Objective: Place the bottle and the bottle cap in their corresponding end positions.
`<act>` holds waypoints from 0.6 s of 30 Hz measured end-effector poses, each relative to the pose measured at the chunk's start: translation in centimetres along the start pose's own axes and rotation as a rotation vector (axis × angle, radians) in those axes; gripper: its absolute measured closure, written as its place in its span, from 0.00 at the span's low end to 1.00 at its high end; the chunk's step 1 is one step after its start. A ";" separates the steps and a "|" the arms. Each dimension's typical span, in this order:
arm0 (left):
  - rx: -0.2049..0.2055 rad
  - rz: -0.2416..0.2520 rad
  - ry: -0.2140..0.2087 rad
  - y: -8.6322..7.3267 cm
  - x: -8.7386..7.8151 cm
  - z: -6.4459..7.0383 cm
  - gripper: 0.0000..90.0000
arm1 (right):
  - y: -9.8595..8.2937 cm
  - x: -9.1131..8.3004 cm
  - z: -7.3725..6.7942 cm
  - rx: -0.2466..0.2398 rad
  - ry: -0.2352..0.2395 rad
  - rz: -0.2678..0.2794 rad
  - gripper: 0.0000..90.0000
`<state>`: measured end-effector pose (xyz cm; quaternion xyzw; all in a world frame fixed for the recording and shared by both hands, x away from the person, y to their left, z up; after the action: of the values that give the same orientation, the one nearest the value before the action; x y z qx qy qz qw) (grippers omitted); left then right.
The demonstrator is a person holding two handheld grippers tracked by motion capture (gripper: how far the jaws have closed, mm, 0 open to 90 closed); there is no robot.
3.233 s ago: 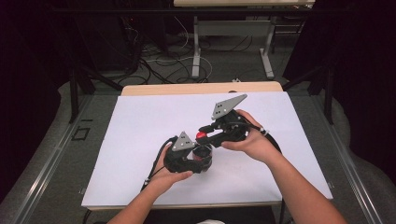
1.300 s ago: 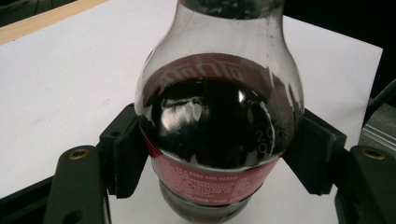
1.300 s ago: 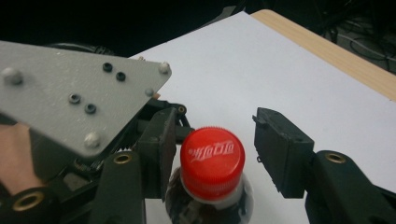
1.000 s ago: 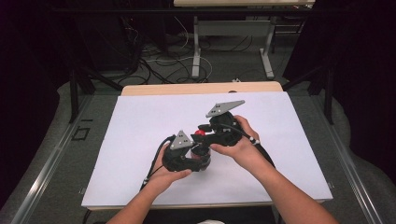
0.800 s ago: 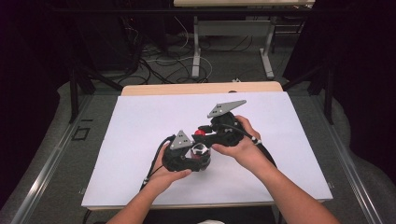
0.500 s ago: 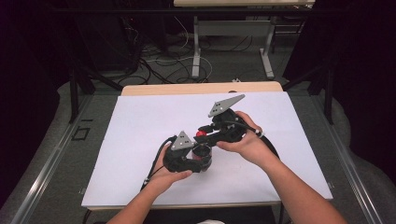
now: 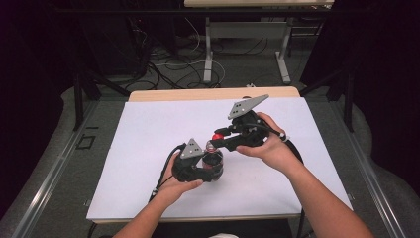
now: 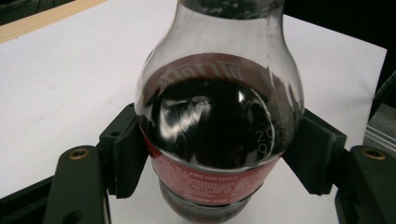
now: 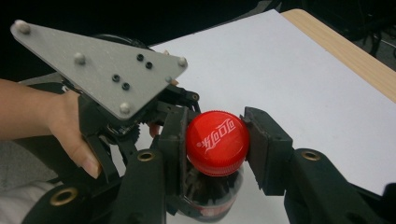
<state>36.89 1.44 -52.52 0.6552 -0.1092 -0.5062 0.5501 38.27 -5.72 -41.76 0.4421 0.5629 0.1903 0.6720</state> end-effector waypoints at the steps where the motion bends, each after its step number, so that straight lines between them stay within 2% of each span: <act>1: -0.006 0.004 0.005 0.0 0.0 -0.1 0.34 | -0.1 0.0 0.1 -0.001 -0.001 -0.001 0.68; 6: -0.012 0.002 0.013 0.2 -0.2 -0.8 0.34 | -0.9 0.0 0.4 0.011 -0.016 -0.011 0.68; 10: -0.021 0.015 0.037 0.9 -0.2 -1.7 0.34 | -1.5 0.0 0.6 0.016 -0.031 -0.016 0.68; 13: -0.020 0.026 0.052 1.8 -0.2 -2.5 0.34 | -1.9 0.0 0.7 0.021 -0.039 -0.019 0.68; 18: -0.043 0.060 0.065 4.0 -0.3 -3.7 0.34 | -2.4 -0.1 0.9 0.031 -0.058 -0.019 0.68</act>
<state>41.26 2.42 -49.48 0.6558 -0.0999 -0.4700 0.5822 38.46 -7.45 -43.69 0.4524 0.5501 0.1625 0.6828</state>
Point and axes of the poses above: each handheld gripper's, and its own axes: x roughly forward along the jaws, y roughly out of its top, z roughly to its right, the point moved 9 cm from there along x, roughly forward along the jaws, and after that the axes turned 3 degrees about -x, right-handed, at the moved point
